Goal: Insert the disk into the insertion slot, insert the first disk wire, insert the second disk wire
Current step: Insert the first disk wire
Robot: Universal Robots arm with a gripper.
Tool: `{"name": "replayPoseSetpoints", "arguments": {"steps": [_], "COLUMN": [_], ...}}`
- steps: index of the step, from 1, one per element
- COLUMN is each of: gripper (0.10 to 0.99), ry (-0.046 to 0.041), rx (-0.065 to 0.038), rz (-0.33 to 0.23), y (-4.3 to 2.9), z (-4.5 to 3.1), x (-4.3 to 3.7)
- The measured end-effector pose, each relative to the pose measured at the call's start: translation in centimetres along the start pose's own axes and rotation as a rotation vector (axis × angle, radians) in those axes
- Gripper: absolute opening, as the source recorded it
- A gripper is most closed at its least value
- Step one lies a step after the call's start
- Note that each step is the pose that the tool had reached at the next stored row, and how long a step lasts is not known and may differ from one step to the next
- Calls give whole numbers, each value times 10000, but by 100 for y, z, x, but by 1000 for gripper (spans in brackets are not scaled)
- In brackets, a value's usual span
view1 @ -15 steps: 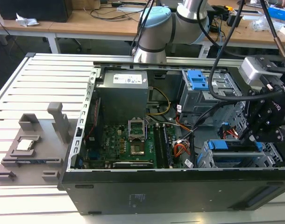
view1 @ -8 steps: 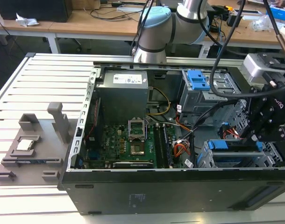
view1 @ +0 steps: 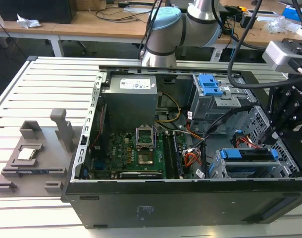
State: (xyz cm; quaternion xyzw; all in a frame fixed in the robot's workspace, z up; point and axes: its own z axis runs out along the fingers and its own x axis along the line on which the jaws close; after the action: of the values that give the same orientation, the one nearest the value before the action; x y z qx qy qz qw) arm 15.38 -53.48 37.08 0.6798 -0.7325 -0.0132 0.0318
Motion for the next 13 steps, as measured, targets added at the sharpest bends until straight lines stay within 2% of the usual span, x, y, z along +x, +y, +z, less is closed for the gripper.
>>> {"name": "replayPoseSetpoints", "arguments": {"steps": [2,5,13], "gripper": [106,106,106], "ry": [0,0,-1], "rx": [0,0,0], "rz": [0,0,0], "y": [3,6,6], "z": [-53,-91,-97], "x": [-1,0,0]}}
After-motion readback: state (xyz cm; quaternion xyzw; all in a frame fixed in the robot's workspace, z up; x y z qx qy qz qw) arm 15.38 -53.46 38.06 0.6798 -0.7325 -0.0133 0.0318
